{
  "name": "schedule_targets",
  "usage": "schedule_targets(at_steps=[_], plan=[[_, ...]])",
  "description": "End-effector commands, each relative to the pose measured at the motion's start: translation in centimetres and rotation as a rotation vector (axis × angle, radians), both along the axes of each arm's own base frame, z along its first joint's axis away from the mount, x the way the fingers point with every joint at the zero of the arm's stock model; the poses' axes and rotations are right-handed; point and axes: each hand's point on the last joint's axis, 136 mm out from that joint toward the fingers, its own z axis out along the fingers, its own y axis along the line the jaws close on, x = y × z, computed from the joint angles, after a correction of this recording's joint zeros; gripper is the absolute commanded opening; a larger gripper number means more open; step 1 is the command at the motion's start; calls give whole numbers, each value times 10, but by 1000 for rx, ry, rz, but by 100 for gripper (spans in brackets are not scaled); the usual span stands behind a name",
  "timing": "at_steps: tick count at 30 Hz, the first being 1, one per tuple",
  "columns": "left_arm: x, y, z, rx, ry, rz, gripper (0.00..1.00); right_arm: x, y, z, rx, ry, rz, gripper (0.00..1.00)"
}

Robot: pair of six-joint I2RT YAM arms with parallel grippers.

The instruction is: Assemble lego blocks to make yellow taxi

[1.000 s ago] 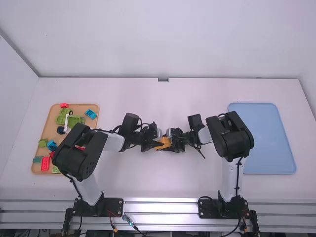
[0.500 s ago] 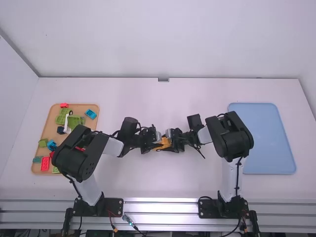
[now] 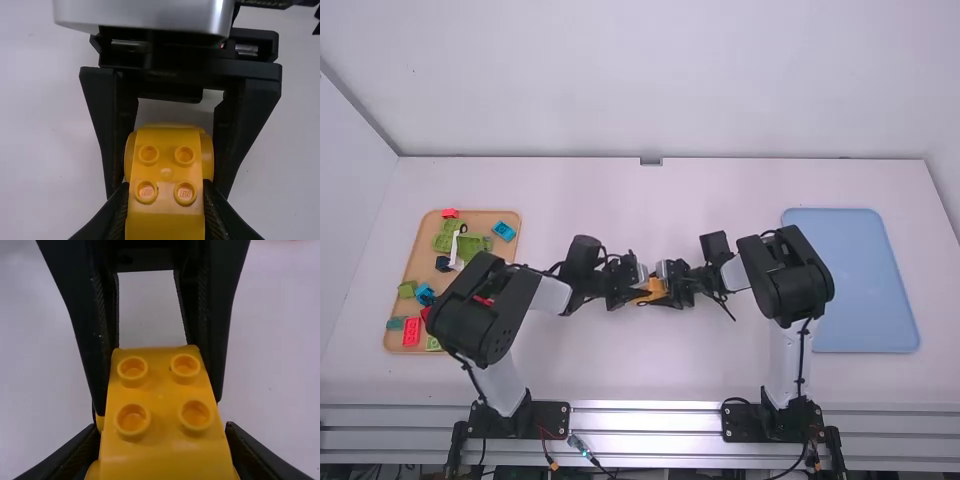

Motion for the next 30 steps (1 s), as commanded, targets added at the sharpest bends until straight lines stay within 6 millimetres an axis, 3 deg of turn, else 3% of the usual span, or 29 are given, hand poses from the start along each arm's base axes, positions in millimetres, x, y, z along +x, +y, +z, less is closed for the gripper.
schedule_targets(at_steps=[1,10,19,23,30], plan=[[2,13,-33,99,78,93,30,2,1,-8,-29,5,-9,48],[12,10,-25,88,56,98,33,2,1,-8,-29,7,-10,48],[17,12,-2,70,0,113,34,2,0,-8,-29,7,-12,49],[16,13,8,60,-28,115,52,2,0,-8,-29,6,-11,49],[20,15,18,50,-67,120,58,2,0,-8,-29,7,-11,48]])
